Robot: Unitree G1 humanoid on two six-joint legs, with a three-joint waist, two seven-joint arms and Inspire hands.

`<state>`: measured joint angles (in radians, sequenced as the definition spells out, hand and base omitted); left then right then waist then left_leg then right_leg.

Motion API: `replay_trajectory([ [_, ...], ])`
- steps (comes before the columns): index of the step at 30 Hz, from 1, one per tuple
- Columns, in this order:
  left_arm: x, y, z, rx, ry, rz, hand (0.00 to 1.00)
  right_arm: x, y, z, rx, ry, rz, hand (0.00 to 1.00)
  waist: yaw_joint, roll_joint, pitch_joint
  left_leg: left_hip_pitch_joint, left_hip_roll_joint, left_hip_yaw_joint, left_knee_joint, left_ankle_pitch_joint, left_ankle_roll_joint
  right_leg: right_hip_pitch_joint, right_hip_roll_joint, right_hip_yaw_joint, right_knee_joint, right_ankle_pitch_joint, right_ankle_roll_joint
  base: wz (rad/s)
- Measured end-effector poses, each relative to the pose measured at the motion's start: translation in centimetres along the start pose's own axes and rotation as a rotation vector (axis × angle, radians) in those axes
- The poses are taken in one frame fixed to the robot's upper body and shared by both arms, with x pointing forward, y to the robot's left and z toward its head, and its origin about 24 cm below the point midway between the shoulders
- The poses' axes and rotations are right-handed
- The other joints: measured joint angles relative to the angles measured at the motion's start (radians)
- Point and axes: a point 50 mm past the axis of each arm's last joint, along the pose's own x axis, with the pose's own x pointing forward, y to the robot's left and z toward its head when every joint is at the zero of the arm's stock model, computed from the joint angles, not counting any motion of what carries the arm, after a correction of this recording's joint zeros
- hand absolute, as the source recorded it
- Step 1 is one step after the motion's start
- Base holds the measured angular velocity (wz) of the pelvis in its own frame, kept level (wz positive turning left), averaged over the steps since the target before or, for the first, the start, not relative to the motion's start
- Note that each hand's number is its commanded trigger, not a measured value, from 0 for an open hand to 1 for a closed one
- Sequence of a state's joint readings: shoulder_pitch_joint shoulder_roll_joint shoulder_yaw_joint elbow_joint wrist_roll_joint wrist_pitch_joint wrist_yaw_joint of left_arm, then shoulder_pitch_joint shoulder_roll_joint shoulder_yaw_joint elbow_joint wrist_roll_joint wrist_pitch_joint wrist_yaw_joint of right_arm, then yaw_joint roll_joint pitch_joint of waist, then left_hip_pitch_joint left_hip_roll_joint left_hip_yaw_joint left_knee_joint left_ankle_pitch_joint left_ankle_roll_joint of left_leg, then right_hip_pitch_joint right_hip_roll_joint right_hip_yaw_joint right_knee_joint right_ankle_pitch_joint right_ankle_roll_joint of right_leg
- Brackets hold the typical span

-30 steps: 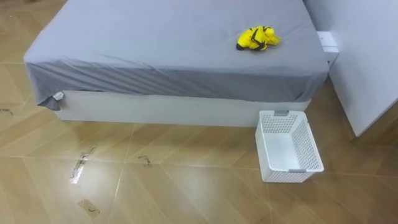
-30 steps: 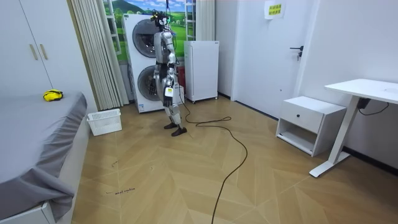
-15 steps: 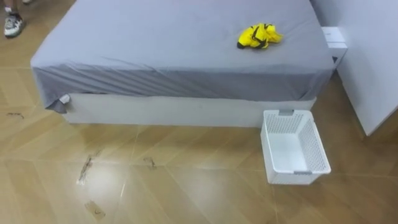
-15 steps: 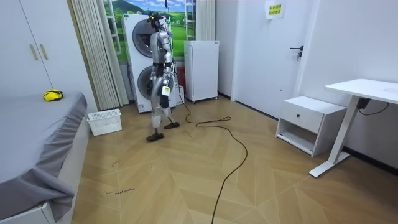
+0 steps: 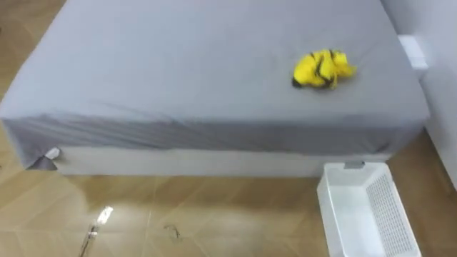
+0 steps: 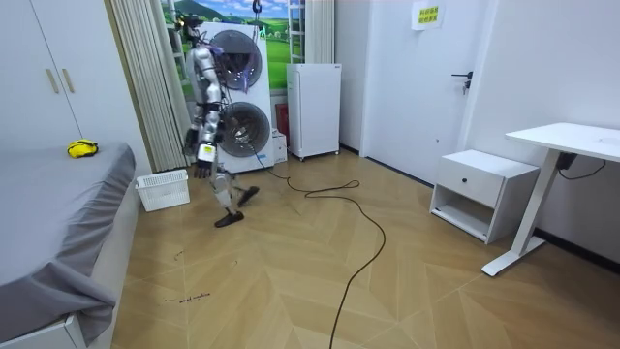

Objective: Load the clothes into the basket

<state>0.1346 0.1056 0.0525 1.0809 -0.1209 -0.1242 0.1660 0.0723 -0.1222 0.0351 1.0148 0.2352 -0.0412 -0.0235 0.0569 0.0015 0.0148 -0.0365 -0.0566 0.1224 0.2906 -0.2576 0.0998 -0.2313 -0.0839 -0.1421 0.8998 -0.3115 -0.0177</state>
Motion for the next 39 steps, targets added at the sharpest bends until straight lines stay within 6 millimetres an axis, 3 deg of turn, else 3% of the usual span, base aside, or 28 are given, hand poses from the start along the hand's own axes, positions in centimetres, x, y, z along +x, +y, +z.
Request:
replay_trajectory([
  [1,0.0,0.0,0.0,0.004,0.001,-0.001,0.0,0.1,0.2,0.7,-0.002,-0.028,0.006,0.0,0.001,0.006,0.0009,0.022,0.007,-0.018,-0.01,-0.009,-0.003,-0.035,0.021,-0.016,-0.043,-0.006,-0.003,0.19],
  [2,0.0,0.0,0.0,0.029,0.002,-0.007,0.0,0.1,0.5,1.7,-0.008,-0.072,0.01,0.0,-0.018,0.011,0.0033,0.063,0.013,-0.061,-0.025,-0.023,-0.007,-0.09,0.049,-0.042,-0.178,-0.002,-0.002,0.7],
  [3,0.0,-0.2,0.2,0.048,-0.007,-0.018,0.0,0.1,0.6,2.3,-0.003,-0.1,0.003,0.0,-0.039,0.007,0.0013,0.107,0.017,-0.092,-0.048,-0.042,-0.014,-0.124,0.055,-0.058,-0.355,0.034,-0.003,0.84],
  [4,-0.1,-0.3,0.2,0.059,-0.01,-0.027,0.0,0.1,0.4,2.5,-0.002,-0.107,-0.005,0.0,-0.041,0.005,0.0013,0.134,0.021,-0.087,-0.069,-0.051,-0.021,-0.137,0.054,-0.058,-0.431,0.083,-0.012,0.92],
  [5,-0.1,-0.8,0.1,0.067,-0.011,-0.043,0.0,0.1,0.2,2.7,0.005,-0.118,-0.026,0.0,-0.045,0.009,-0.0002,0.194,0.04,-0.088,-0.097,-0.065,-0.037,-0.158,0.051,-0.061,-0.503,0.195,-0.022,0.7],
  [6,-0.3,-0.8,-0.1,0.072,-0.009,-0.046,0.0,0.1,0.3,3.3,0.018,-0.146,-0.039,0.0,-0.046,0.005,-0.0057,0.226,0.056,-0.093,-0.101,-0.086,-0.055,-0.169,0.052,-0.066,-0.536,0.275,-0.045,0.63],
  [7,-0.3,-0.7,-0.3,0.078,-0.002,-0.044,0.0,0.1,0.3,3.8,0.019,-0.166,-0.039,0.0,-0.044,0.001,-0.0137,0.231,0.068,-0.093,-0.089,-0.101,-0.073,-0.165,0.061,-0.066,-0.525,0.291,-0.059,0.27],
  [8,-0.5,-0.5,-1.1,0.078,0.026,-0.04,0.0,-0.1,0.4,5.0,0.021,-0.219,-0.041,0.0,-0.027,0.017,-0.019,0.242,0.094,-0.087,-0.063,-0.123,-0.107,-0.154,0.091,-0.075,-0.48,0.279,-0.093,-0.11],
  [9,-0.7,-0.2,-1.8,0.069,0.045,-0.03,0.0,-0.2,0.6,6.2,0.023,-0.278,-0.037,0.0,-0.008,0.03,-0.0167,0.267,0.122,-0.079,-0.054,-0.119,-0.127,-0.137,0.11,-0.098,-0.432,0.241,-0.11,-0.17],
  [10,-0.8,0.0,-2.1,0.068,0.054,-0.025,0.0,-0.3,0.7,6.8,0.026,-0.306,-0.036,0.0,-0.005,0.037,-0.015,0.282,0.136,-0.077,-0.051,-0.113,-0.14,-0.126,0.118,-0.105,-0.416,0.218,-0.115,-0.03],
  [12,-0.9,0.1,-2.3,0.065,0.053,-0.023,0.0,-0.8,0.6,9.2,0.045,-0.403,-0.048,0.0,-0.015,0.045,-0.0109,0.281,0.169,-0.065,0.032,-0.081,-0.192,-0.09,0.13,-0.122,-0.38,0.15,-0.124,0.29],
  [13,-1.0,0.2,-2.3,0.063,0.05,-0.021,0.0,-0.9,0.6,9.7,0.044,-0.42,-0.047,0.0,-0.018,0.046,-0.0105,0.271,0.175,-0.063,0.077,-0.067,-0.2,-0.072,0.133,-0.129,-0.384,0.141,-0.125,0.17],
  [14,-1.1,0.3,-2.5,0.063,0.051,-0.018,0.0,-1.0,0.8,10.4,0.039,-0.446,-0.044,0.0,-0.019,0.046,-0.0093,0.238,0.187,-0.05,0.192,-0.022,-0.198,-0.027,0.145,-0.137,-0.413,0.13,-0.129,-0.09],
  [15,-1.3,0.4,-3.0,0.061,0.061,-0.015,0.0,-1.1,0.9,10.7,0.035,-0.46,-0.04,0.0,-0.025,0.043,-0.0097,0.193,0.194,-0.05,0.32,0.05,-0.193,0.035,0.156,-0.136,-0.479,0.121,-0.128,-0.2],
  [16,-1.5,0.5,-3.4,0.058,0.073,-0.013,0.0,-1.1,0.9,10.7,0.036,-0.462,-0.042,0.0,-0.027,0.042,-0.0092,0.172,0.2,-0.049,0.378,0.086,-0.197,0.066,0.161,-0.133,-0.512,0.121,-0.127,-0.14],
  [17,-1.4,0.7,-3.3,0.042,0.069,-0.003,0.0,-1.1,0.9,10.7,0.038,-0.463,-0.049,0.0,-0.032,0.034,-0.0049,0.124,0.207,-0.048,0.474,0.091,-0.194,0.112,0.162,-0.126,-0.554,0.118,-0.127,0.0],
  [18,-1.3,0.9,-2.8,0.024,0.056,0.006,0.0,-1.1,0.7,10.4,0.047,-0.453,-0.061,0.0,-0.038,0.021,0.0003,0.063,0.2,-0.043,0.515,0.062,-0.166,0.145,0.158,-0.116,-0.578,0.113,-0.123,0.0],
  [19,-1.2,0.9,-2.7,0.013,0.053,0.007,0.0,-1.1,0.7,10.3,0.058,-0.45,-0.066,0.0,-0.038,0.014,0.0025,0.037,0.191,-0.04,0.517,0.038,-0.161,0.155,0.155,-0.105,-0.587,0.112,-0.121,-0.19],
  [21,-1.2,0.9,-2.5,-0.022,0.053,0.009,0.0,-1.1,0.6,10.3,0.069,-0.447,-0.085,0.0,-0.027,0.008,0.0038,-0.073,0.165,-0.043,0.431,-0.06,-0.165,0.187,0.153,-0.066,-0.611,0.108,-0.113,-0.45],
  [22,-1.2,0.9,-2.5,-0.026,0.05,0.011,0.0,-1.1,0.5,10.3,0.069,-0.445,-0.091,0.0,-0.024,0.006,0.0029,-0.094,0.163,-0.043,0.391,-0.074,-0.163,0.19,0.152,-0.052,-0.612,0.107,-0.111,-0.59],
  [23,-1.2,0.9,-2.4,-0.035,0.046,0.016,0.0,-1.2,0.5,10.4,0.067,-0.447,-0.103,0.0,-0.02,0.005,0.0009,-0.134,0.16,-0.043,0.289,-0.076,-0.165,0.194,0.152,-0.029,-0.617,0.104,-0.106,-0.6],
  [24,-1.2,1.1,-2.4,-0.04,0.044,0.023,0.0,-1.3,0.5,10.5,0.072,-0.453,-0.113,0.0,-0.019,0.007,-0.0041,-0.171,0.158,-0.038,0.197,-0.028,-0.135,0.197,0.149,-0.008,-0.62,0.099,-0.095,-0.59],
  [25,-1.2,1.4,-2.6,-0.044,0.048,0.031,0.0,-1.3,0.7,10.3,0.072,-0.45,-0.114,0.0,-0.019,-0.002,-0.0105,-0.175,0.148,-0.039,0.173,0.008,-0.12,0.199,0.143,0.007,-0.617,0.096,-0.088,-0.47],
  [26,-1.4,1.7,-3.0,-0.041,0.061,0.043,0.0,-1.5,0.8,10.1,0.069,-0.452,-0.118,0.0,-0.025,-0.013,-0.0227,-0.142,0.125,-0.038,0.115,0.033,-0.11,0.209,0.127,0.022,-0.63,0.096,-0.072,-0.36],
  [30,-1.5,1.7,-3.8,-0.031,0.093,0.046,0.0,-2.0,-0.1,10.6,0.055,-0.493,-0.197,0.0,-0.035,-0.019,-0.0229,-0.058,0.07,-0.038,0.014,0.052,-0.089,0.255,0.098,0.017,-0.682,0.102,-0.046,-0.2],
  [32,-1.5,1.8,-3.7,-0.027,0.095,0.051,0.0,-2.3,-0.2,11.1,0.041,-0.52,-0.234,0.0,-0.041,-0.018,-0.0224,-0.054,0.059,-0.044,-0.01,0.061,-0.083,0.254,0.083,-0.013,-0.691,0.104,-0.041,0.0],
  [35,-1.4,1.7,-3.5,-0.023,0.098,0.049,0.0,-2.5,-0.4,11.8,0.013,-0.551,-0.28,0.0,-0.048,-0.015,-0.0203,-0.049,0.049,-0.045,-0.036,0.069,-0.077,0.25,0.072,-0.015,-0.698,0.105,-0.036,0.05],
  [39,-1.2,1.6,-3.1,-0.001,0.096,0.044,0.0,-2.6,-0.8,12.6,-0.007,-0.581,-0.347,0.0,-0.052,-0.011,-0.0109,-0.057,0.043,-0.049,-0.038,0.07,-0.076,0.241,0.066,-0.022,-0.698,0.104,-0.032,0.02],
])
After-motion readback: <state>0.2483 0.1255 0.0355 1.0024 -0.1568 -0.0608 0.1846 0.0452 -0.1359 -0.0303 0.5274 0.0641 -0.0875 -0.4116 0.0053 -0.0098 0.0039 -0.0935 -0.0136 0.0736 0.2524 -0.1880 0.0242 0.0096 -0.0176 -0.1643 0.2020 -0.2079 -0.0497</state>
